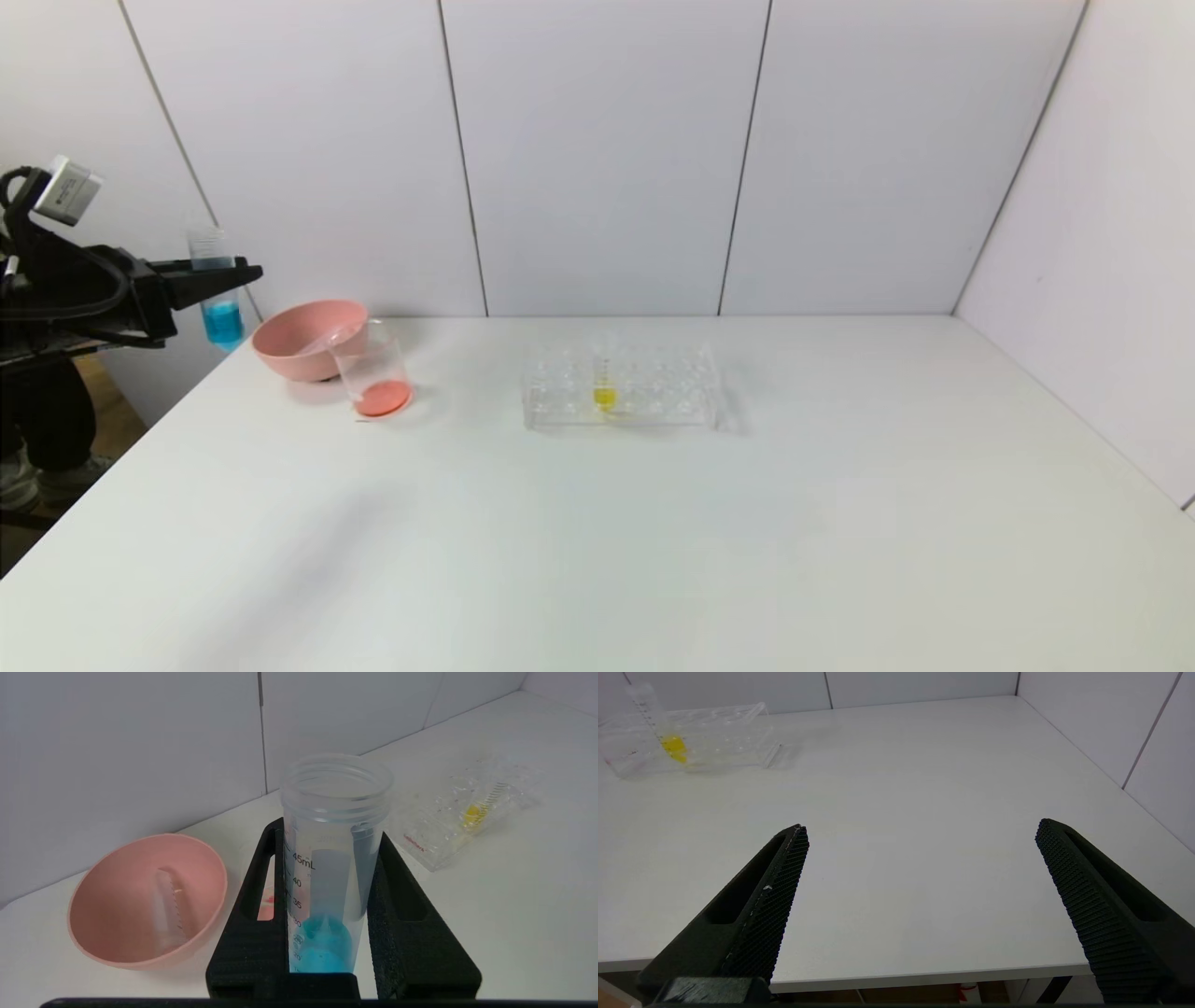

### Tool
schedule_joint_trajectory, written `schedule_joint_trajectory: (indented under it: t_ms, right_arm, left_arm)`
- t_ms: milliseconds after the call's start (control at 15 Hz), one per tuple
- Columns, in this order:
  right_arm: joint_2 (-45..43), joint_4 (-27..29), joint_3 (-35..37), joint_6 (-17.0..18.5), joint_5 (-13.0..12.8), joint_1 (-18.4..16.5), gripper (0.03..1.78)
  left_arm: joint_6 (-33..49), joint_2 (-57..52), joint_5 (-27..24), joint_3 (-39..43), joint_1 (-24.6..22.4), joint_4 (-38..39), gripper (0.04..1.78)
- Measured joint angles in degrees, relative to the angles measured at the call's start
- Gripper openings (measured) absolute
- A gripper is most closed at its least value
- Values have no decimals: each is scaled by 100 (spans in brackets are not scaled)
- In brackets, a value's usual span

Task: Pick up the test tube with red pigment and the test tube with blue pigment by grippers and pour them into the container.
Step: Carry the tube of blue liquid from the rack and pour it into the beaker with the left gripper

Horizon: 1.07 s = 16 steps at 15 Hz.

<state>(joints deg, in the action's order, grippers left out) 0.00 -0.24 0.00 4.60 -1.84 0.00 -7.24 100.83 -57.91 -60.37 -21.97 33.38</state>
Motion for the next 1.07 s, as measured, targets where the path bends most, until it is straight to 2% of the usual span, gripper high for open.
schedule_joint_trajectory:
  t_ms: [200,400,667,867,1067]
  right_arm:
    - [0,0,0,0,0,2,177]
    - [0,0,0,-2,0,0,177]
    - [0,2,0,0,0,0,177]
    - [0,0,0,2,2,0,177]
    - [0,2,0,0,0,0,177]
  left_arm:
    - [-2,744,-50,-992,111,-172,49]
    - [-246,1220,-4,-2044,362,-1081,49]
    - [-1816,1712,344,-3480,657,-3367,49]
    - [-2875,2059,940,-4462,847,-5090,49]
    - [-3499,2374,1537,-5109,1047,-6075,49]
